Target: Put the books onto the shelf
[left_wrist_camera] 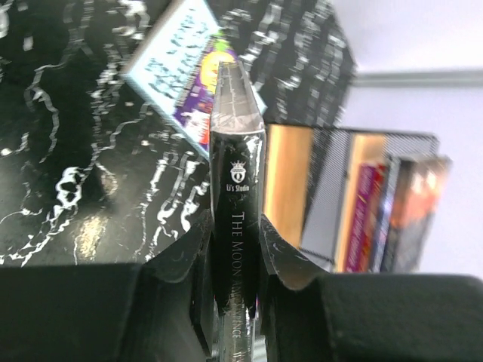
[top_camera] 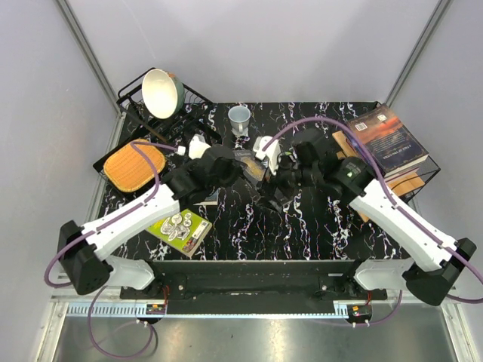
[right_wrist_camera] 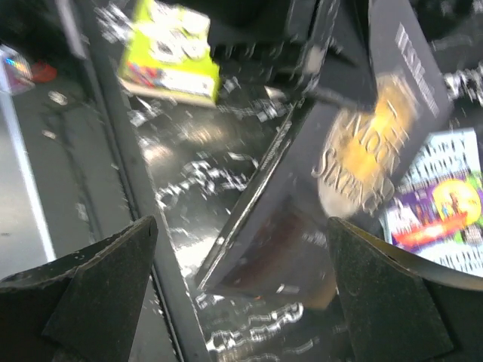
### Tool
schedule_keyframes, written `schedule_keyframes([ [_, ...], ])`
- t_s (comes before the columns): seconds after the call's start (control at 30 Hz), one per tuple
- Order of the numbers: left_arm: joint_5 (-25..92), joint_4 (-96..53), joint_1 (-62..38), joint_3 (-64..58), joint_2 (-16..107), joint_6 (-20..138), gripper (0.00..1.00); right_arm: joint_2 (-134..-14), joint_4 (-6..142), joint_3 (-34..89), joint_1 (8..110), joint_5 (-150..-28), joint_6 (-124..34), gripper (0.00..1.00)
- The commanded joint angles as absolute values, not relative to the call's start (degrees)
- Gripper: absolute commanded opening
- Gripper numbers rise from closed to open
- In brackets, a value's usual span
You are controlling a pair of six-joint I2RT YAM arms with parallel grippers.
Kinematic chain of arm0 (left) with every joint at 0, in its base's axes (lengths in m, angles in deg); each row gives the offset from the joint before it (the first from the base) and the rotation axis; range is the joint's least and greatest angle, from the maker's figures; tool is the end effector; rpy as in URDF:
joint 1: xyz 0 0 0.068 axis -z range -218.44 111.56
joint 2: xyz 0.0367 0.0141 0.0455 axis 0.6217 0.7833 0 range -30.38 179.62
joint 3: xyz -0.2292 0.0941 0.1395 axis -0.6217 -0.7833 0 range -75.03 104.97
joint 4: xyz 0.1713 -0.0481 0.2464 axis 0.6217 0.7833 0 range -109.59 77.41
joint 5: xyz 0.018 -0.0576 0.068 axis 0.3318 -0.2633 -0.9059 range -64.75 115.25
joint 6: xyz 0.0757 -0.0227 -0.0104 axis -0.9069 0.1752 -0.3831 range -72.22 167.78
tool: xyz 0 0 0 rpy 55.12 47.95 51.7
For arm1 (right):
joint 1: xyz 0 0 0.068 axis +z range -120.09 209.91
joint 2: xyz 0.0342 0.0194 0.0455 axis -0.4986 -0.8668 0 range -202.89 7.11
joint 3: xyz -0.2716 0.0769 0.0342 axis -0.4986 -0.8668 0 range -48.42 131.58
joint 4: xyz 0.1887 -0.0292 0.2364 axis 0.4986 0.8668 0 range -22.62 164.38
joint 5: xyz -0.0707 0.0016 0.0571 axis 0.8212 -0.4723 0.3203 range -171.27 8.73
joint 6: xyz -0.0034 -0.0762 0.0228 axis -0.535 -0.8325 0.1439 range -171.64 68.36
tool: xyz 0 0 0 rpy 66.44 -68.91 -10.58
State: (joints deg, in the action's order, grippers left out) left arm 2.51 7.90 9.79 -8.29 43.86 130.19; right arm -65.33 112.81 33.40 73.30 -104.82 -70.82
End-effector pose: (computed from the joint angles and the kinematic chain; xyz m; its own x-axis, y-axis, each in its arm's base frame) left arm 0.2547 -0.2454 0.3219 -0.5232 -0.7866 -0.3279 -0.3156 0.5363 -0.7828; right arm 0.2163 0.2422 0.4025 -0.1201 -0.5277 -0.8409 -0.9570 0.2869 -0.0434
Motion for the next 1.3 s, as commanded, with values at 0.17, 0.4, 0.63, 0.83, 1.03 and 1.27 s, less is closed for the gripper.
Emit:
schedule_keyframes([
  [0.17, -1.1, 10.9, 10.1, 0.7, 49.4, 143.4, 0.00, -60.1, 103.2, 22.1, 80.2, -80.1, -76.2, 0.97],
  [0.4, -0.3, 12.7, 9.8, 3.5, 51.2, 143.2, 0.00, -59.2, 99.3, 17.9, 82.2, -75.9, -81.3, 0.94],
  [0.63, 2.0, 8.7, 9.5, 1.0, 49.6, 138.1, 0.00, -59.6, 96.7, 14.1, 82.4, -73.5, -86.3, 0.84],
  [0.83, 5.1, 6.8, 9.3, -3.1, 47.2, 139.6, 0.00, -60.3, 92.9, 11.0, 83.2, -70.0, -90.7, 0.61],
  [1.03, 6.6, 4.6, 9.4, -6.6, 45.0, 142.7, 0.00, -62.2, 85.7, 10.7, 83.8, -61.2, -93.7, 0.08],
  [1.27, 10.8, -6.6, 8.9, -12.3, 39.8, 134.3, 0.49, -58.5, 94.6, 20.7, 82.3, -61.5, -101.3, 0.00],
])
